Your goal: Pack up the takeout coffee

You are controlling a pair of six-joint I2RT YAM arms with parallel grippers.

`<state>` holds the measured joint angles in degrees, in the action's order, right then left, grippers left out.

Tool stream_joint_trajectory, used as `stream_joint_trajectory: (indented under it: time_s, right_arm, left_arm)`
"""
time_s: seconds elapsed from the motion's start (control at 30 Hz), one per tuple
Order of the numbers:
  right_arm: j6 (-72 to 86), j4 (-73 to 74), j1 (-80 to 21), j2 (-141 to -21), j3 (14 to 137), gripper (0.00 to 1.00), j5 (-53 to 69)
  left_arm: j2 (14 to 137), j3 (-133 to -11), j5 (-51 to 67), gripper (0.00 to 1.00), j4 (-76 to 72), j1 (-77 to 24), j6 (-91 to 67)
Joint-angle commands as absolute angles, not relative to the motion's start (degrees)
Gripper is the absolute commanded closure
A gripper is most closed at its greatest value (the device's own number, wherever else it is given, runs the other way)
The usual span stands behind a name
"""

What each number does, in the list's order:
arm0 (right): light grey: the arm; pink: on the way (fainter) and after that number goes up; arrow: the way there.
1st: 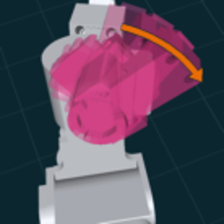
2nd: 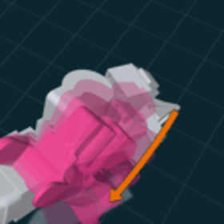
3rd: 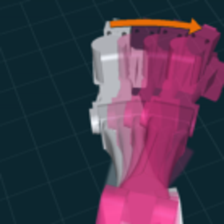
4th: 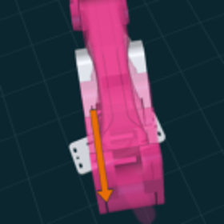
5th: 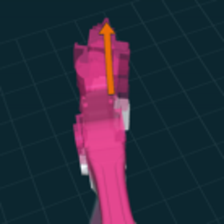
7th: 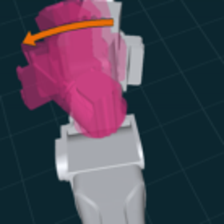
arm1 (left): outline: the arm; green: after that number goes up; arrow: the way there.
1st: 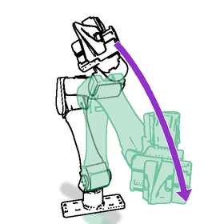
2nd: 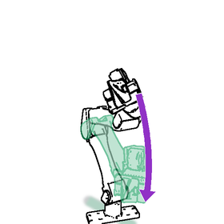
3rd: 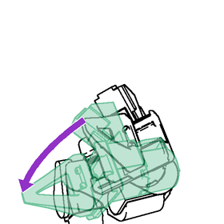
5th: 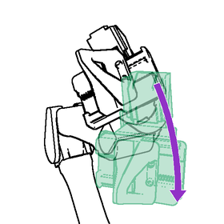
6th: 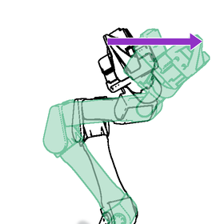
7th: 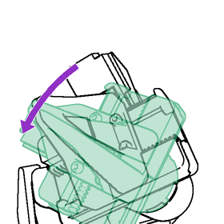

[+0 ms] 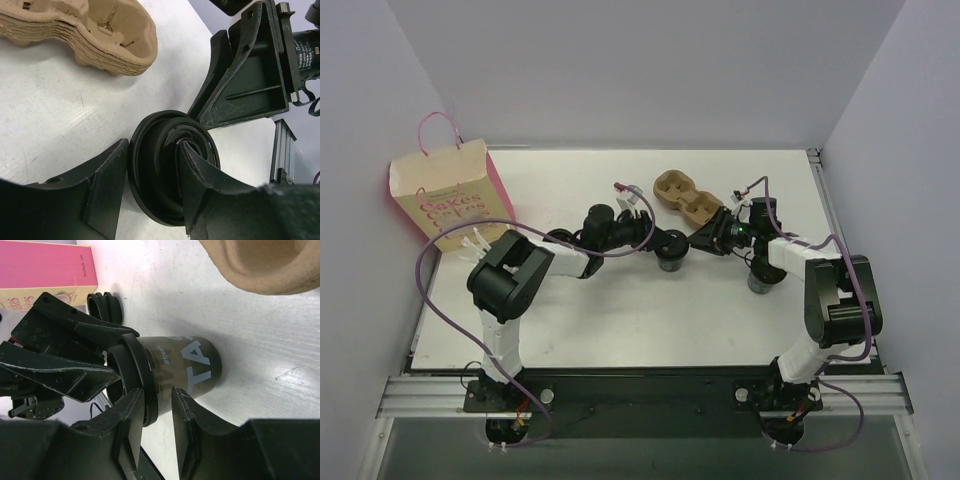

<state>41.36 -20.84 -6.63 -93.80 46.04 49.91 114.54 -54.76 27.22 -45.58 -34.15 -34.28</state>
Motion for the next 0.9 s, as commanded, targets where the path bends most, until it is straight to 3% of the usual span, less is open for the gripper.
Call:
stream_joint_trajectory:
  time_s: [0.0, 0.53, 0.87]
  right_arm:
    - [41.7, -24.8, -8.3, -94.3, 45.7, 0.73, 50.5]
    - [57.4, -49.7, -9.8, -103.5, 31.3, 0.84, 48.4]
    - [50.9, -37.3, -11.0, -101.9, 27.3, 0.86, 41.8]
  left_arm:
    - [124.8, -47.9, 22.3, 0.48, -15.4, -34.4, -24.5]
    - [125.5, -46.0, 21.4, 0.47, -16.4, -34.5, -25.9]
    - [124.4, -45.4, 19.7, 0.48, -15.2, -34.8, -26.4]
